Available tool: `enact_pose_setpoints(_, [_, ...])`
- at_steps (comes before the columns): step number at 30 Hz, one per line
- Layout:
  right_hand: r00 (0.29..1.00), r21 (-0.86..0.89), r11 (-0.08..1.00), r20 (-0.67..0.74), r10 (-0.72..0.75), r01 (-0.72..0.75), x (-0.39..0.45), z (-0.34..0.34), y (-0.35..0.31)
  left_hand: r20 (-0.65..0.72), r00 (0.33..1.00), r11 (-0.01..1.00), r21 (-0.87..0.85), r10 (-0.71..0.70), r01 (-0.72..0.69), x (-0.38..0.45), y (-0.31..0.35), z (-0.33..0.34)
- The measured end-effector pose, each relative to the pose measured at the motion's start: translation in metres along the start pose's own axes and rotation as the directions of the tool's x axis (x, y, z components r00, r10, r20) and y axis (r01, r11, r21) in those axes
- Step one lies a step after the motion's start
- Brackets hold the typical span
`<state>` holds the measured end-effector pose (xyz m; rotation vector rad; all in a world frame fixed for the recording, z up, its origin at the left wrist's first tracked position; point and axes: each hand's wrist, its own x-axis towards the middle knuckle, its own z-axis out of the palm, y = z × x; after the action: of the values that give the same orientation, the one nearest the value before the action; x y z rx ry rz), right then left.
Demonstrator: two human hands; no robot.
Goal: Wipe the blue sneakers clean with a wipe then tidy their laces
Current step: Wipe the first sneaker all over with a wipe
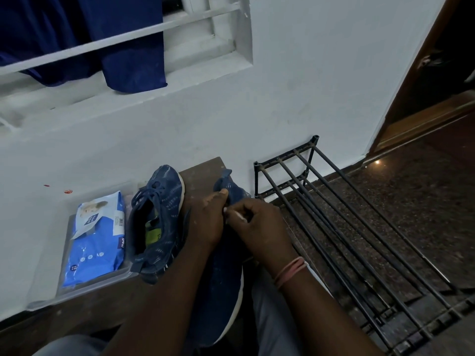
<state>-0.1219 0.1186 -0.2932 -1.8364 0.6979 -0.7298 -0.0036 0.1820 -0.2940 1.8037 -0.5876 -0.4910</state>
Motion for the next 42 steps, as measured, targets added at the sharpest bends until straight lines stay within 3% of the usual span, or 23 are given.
enact_pose_setpoints(3, [0.990, 0.044, 0.999, -0.135, 0.032, -0.027, 0.005, -0.002, 0.002, 0.012, 1.000, 1.000, 0.017, 0.010, -0.010, 0.001, -0.005, 0.002])
enact_pose_setpoints(7, [0.995, 0.063, 0.998, 0.102, -0.008, 0.002, 0.001, -0.001, 0.001, -0.005, 1.000, 1.000, 0.003, -0.012, 0.012, 0.001, -0.006, 0.001])
enact_pose_setpoints(11, [0.989, 0.059, 0.997, -0.135, 0.063, -0.055, 0.004, -0.006, 0.004, 0.009, 1.000, 0.999, 0.051, 0.011, -0.011, 0.000, -0.006, 0.004])
enact_pose_setpoints(15, [0.996, 0.002, 0.999, 0.083, -0.042, 0.042, -0.006, -0.003, -0.005, -0.003, 1.000, 1.000, 0.004, -0.015, 0.015, -0.001, -0.003, 0.002])
enact_pose_setpoints(19, [0.971, 0.099, 0.987, -0.191, 0.142, -0.125, -0.003, -0.004, 0.004, 0.006, 0.999, 0.998, 0.054, 0.044, -0.044, 0.002, -0.006, 0.001])
enact_pose_setpoints(23, [0.986, 0.191, 0.968, 0.064, 0.152, -0.162, -0.008, -0.003, 0.002, 0.004, 1.000, 1.000, 0.019, 0.024, -0.024, 0.004, -0.007, 0.000])
enact_pose_setpoints(24, [0.985, 0.195, 0.966, 0.063, 0.158, -0.168, -0.008, -0.003, 0.002, -0.004, 1.000, 1.000, 0.003, 0.017, -0.017, 0.003, -0.006, 0.000])
enact_pose_setpoints(27, [0.970, 0.170, 0.968, -0.128, 0.206, -0.183, -0.010, -0.001, 0.002, -0.010, 1.000, 1.000, 0.014, 0.009, -0.009, 0.002, -0.004, 0.000])
enact_pose_setpoints(31, [0.993, 0.090, 0.989, 0.016, 0.118, -0.119, -0.015, 0.004, -0.002, -0.006, 1.000, 1.000, -0.008, -0.016, 0.016, 0.000, -0.004, 0.002])
enact_pose_setpoints(35, [0.963, 0.077, 0.974, -0.154, 0.222, -0.212, -0.010, -0.005, 0.016, -0.028, 1.000, 1.000, 0.027, -0.001, 0.001, 0.003, -0.004, 0.000])
enact_pose_setpoints(39, [0.985, 0.246, 0.961, -0.082, 0.149, -0.125, -0.016, -0.007, 0.007, -0.044, 0.999, 1.000, 0.029, -0.006, 0.007, 0.006, -0.007, -0.003])
enact_pose_setpoints(42, [0.985, 0.204, 0.972, -0.103, 0.141, -0.118, -0.012, -0.004, 0.006, -0.015, 1.000, 0.998, 0.055, 0.012, -0.011, 0.005, -0.008, -0.001])
